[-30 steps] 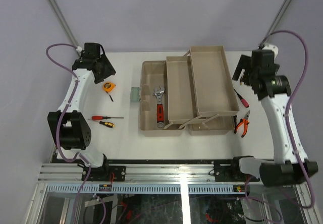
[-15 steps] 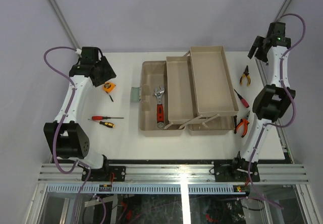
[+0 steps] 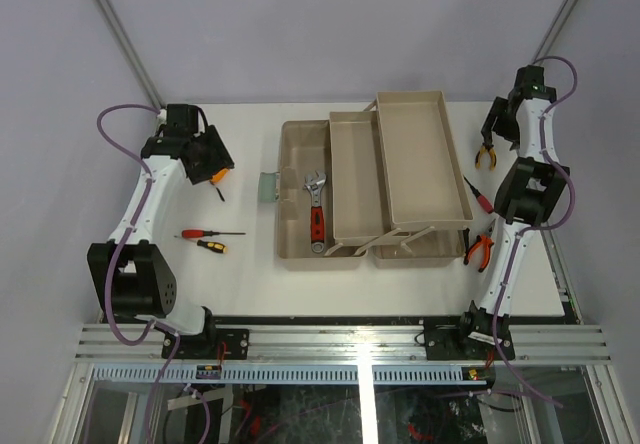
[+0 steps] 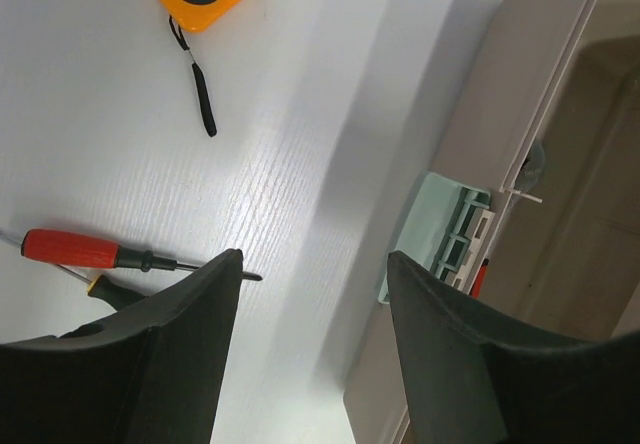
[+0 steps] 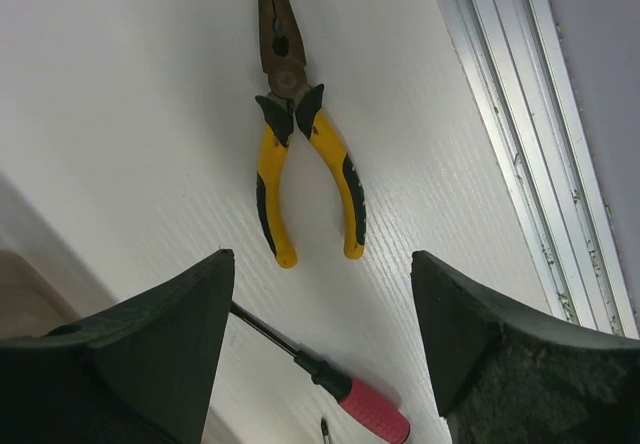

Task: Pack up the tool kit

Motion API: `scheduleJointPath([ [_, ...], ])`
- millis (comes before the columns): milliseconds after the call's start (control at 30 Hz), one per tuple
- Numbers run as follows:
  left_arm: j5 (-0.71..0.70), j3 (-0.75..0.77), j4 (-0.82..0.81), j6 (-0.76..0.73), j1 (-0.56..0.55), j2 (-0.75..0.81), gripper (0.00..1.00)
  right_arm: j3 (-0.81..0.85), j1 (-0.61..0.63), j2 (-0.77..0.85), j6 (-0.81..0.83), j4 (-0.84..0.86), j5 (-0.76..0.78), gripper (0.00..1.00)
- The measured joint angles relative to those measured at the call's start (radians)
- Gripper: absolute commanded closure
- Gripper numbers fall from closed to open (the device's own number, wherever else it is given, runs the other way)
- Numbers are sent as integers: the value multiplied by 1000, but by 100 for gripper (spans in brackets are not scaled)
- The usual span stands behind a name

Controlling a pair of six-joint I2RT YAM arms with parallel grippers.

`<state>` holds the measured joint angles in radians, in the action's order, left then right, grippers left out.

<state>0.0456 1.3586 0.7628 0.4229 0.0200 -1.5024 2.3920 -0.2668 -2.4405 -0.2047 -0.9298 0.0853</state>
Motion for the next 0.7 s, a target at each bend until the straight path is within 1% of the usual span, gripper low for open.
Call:
scheduleJointPath([
  [100,8,-4,0,-2,0,-1,41,0,-6,-7,1,6,0,29],
  [167,15,-4,-2,-2,0,-3,41,-2,-14,-16,3,10,0,35],
  [300,24,-4,-3,-2,0,-17,41,-55,-35,-29,3,30,-9,44],
  [467,28,-3,-5,-2,0,-48,42,-118,-53,-56,7,32,-36,47],
  [633,37,-3,-6,-2,0,-79,42,-137,-54,-66,7,38,-55,48],
  [700,38,-2,-6,-2,0,-90,42,-136,-54,-66,8,50,-61,50],
])
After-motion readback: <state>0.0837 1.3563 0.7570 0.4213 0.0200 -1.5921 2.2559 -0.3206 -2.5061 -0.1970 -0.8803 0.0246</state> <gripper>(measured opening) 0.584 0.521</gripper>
